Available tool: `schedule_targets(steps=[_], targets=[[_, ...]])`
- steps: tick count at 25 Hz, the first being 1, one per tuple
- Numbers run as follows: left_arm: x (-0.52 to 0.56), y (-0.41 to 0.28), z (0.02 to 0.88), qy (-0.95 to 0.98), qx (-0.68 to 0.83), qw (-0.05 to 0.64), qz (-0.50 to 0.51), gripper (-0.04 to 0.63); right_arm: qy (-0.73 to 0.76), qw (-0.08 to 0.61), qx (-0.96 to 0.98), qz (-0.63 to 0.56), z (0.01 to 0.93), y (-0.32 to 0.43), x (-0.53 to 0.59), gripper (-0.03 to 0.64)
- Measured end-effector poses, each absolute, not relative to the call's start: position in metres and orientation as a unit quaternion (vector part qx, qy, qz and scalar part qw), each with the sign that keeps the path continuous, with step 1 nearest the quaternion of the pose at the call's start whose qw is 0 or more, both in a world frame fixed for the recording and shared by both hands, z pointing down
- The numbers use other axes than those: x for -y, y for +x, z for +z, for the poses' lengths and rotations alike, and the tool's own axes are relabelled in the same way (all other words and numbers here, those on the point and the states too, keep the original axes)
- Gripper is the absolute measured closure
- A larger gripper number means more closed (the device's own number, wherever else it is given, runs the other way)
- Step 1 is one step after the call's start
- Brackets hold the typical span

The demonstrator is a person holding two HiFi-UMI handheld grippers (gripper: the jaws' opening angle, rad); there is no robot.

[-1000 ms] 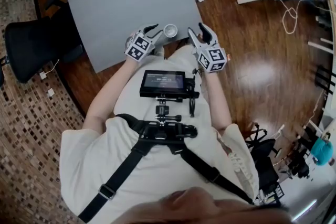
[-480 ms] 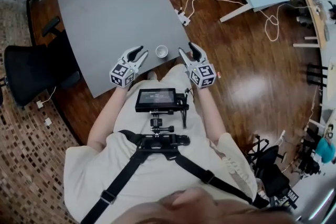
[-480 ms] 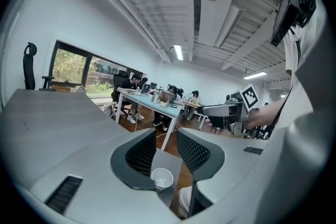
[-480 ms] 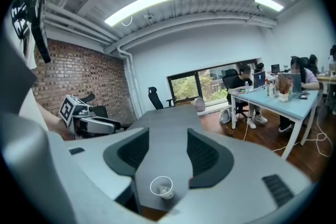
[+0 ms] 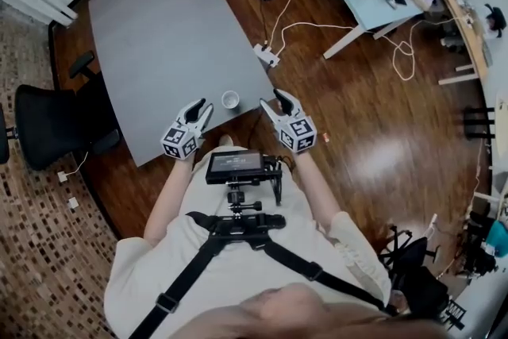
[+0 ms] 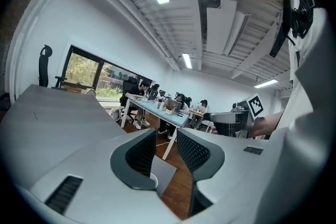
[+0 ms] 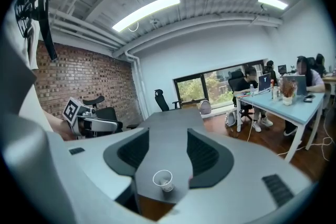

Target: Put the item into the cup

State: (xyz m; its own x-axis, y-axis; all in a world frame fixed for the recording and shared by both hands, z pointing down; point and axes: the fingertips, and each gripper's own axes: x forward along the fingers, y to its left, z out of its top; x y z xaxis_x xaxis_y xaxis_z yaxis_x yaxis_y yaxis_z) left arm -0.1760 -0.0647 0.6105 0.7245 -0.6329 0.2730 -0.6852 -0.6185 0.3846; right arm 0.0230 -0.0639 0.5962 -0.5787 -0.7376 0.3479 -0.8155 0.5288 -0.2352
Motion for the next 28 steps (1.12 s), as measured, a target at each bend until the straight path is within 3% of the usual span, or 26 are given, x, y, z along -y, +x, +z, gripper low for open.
schedule_targets(steps=[10,28], targets=[[0.018,-0.124,0.601,0.883,0.399,0.244,0.046,0.469,0.453,0.078,0.865,0.202,0.584,0.091,0.004,0.377],[-0.108,-0.071,0.607,0.837,0.470,0.280,0.034,0.469,0.383,0.073,0.899,0.198,0.589,0.148,-0.096,0.379]])
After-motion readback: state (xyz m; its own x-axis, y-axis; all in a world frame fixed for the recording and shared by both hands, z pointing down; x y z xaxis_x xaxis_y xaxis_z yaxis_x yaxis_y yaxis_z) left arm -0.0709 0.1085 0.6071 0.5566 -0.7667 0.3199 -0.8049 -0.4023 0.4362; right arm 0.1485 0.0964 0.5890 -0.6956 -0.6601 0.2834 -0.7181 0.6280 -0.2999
